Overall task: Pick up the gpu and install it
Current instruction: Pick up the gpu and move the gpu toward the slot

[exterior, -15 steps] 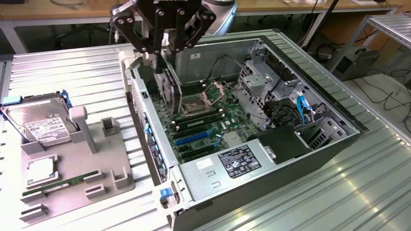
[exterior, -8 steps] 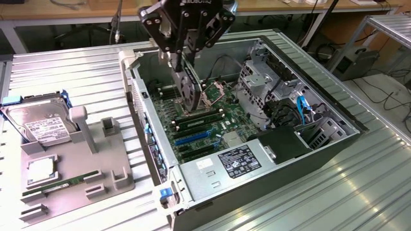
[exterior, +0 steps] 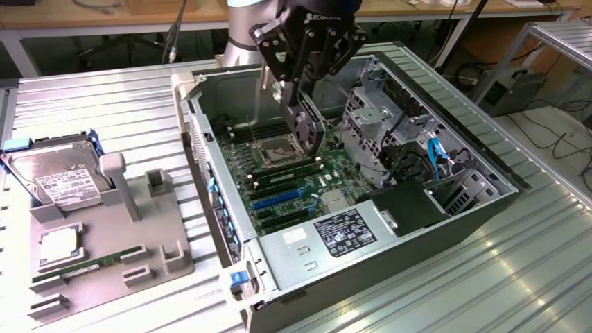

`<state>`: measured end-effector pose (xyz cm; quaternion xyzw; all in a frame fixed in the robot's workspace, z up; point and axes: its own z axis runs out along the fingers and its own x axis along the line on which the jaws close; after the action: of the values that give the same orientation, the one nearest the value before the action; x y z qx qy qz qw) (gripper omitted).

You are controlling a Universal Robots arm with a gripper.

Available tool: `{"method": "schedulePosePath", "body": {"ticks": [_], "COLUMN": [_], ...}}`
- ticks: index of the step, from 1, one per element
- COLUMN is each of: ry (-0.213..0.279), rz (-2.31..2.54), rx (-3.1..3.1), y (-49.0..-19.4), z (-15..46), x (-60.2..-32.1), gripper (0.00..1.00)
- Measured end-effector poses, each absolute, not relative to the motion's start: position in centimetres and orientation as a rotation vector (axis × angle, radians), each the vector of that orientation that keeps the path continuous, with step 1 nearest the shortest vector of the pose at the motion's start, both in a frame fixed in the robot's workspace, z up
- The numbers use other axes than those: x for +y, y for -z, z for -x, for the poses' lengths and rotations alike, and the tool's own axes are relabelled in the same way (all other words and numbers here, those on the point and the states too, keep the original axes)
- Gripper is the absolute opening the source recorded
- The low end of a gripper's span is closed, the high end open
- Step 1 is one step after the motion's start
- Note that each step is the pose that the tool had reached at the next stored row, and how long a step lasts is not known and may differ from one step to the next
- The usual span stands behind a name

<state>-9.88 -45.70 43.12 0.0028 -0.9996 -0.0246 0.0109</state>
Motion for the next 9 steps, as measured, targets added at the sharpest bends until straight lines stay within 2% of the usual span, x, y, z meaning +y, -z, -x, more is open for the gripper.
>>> {"method": "schedulePosePath", "body": {"ticks": [9], "ry": [0.065], "rz": [-0.009], "rx": [-3.119], "y": [-41.2], "z": [5.1], "x": [-45.0], "gripper": [0.26]}}
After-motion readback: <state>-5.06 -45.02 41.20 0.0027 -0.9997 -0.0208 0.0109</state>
